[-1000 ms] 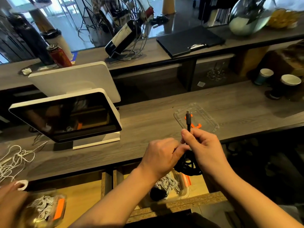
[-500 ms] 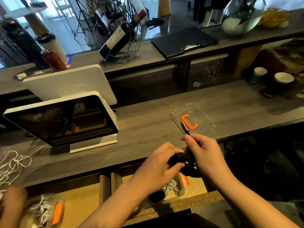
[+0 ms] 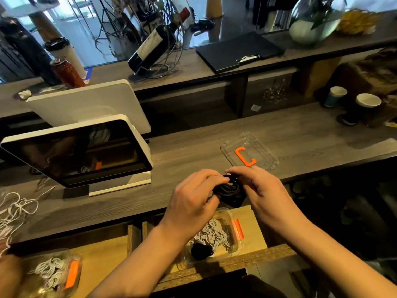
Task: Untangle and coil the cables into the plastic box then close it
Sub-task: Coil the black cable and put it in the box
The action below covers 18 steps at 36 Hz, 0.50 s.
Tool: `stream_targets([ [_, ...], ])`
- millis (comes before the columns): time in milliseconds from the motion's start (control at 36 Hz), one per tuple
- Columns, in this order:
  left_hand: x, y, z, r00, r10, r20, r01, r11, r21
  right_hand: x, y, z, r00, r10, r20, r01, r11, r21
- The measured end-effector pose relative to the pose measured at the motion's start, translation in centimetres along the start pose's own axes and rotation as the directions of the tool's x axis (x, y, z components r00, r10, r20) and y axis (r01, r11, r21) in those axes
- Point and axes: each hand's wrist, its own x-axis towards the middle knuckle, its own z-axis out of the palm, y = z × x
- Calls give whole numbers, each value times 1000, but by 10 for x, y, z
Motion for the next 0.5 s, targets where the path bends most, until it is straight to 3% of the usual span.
stream_targets([
  [222,0,-11,3,998,-32,59,34,999,-33,7,4,-9,983,8,182,16,991,-132],
  [361,-4,-14,5,983,-40,181,52,997,-62,14,2,-27,908,56,415,-3,992,-128],
  [500,-4,-12,3,966,-83,243,112,988,-110,22,-2,-38,848,94,521,-96,995,-23],
])
